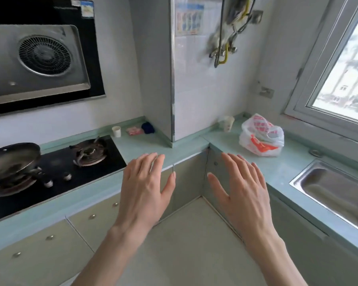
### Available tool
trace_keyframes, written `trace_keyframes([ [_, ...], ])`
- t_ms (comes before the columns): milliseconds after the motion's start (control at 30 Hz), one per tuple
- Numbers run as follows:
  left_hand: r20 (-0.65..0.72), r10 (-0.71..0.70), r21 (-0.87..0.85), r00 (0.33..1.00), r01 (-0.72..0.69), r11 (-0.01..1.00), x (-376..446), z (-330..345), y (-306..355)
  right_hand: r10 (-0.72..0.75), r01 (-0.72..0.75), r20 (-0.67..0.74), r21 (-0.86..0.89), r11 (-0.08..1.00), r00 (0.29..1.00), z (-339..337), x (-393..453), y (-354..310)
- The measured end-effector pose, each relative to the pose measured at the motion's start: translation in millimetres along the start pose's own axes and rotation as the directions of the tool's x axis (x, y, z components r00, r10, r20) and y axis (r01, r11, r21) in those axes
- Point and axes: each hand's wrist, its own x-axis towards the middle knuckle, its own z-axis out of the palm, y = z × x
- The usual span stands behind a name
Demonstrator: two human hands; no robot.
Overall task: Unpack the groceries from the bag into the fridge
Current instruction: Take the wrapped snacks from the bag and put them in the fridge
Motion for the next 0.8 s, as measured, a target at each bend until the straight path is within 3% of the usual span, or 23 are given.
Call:
trace_keyframes([
  [500, -0.008, 0.120, -0.196, 0.993, -0.119, 0.973, 171.7, 168.7, 143.6, 0.200, -0.202, -0.034, -0.078, 0.976, 0.979, 29.7, 110.1, 218.2],
  [800, 0.072, 0.176, -0.265, 0.982, -0.151, 0.952, 231.3, 273.1, 197.9, 0.294, -0.296, -0.033, -0.114, 0.948, 0.955, 71.2, 150.2, 311.8],
])
